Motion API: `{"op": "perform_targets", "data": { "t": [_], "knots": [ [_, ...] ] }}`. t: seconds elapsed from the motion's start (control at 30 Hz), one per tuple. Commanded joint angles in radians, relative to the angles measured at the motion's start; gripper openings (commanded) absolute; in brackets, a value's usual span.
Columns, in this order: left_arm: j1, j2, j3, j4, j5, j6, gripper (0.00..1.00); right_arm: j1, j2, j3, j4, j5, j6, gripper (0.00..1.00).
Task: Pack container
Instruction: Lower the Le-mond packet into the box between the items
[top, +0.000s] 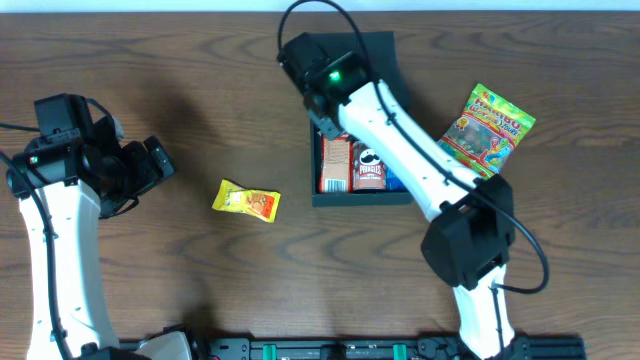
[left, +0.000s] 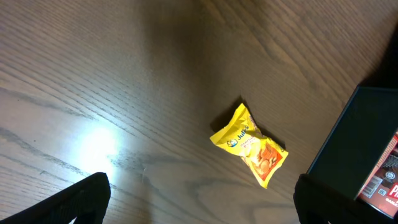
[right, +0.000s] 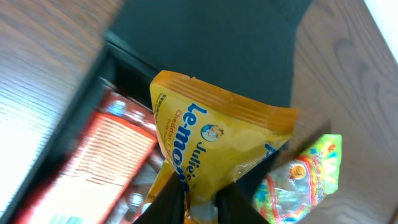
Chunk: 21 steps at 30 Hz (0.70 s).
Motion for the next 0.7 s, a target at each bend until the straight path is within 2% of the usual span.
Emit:
{"op": "perform_targets", "data": {
  "t": [0.0,0.17,0.43,0.67],
  "knots": [
    [0.005,0.005,-0.005,-0.001,-0.001,0.007,0.95,-0.042,0.013,0.006,-0.012,0.003,-0.071,0.15],
    [0.005,0.005,-0.005,-0.001,-0.001,0.007,0.95,-0.076,0.031,0.003,-0.053,-0.124,-0.212,0.15],
    [0.005,0.005,-0.005,-0.001,-0.001,0.007,0.95,-0.099,0.074,-0.021,-0.096,-0.177,-0.382,0.17],
    [0.005,0.005,-0.005,-0.001,-0.001,0.007,0.95,-0.135,0.075,-0.053,-0.061,-0.248,-0.535,0.2]
  ]
}}
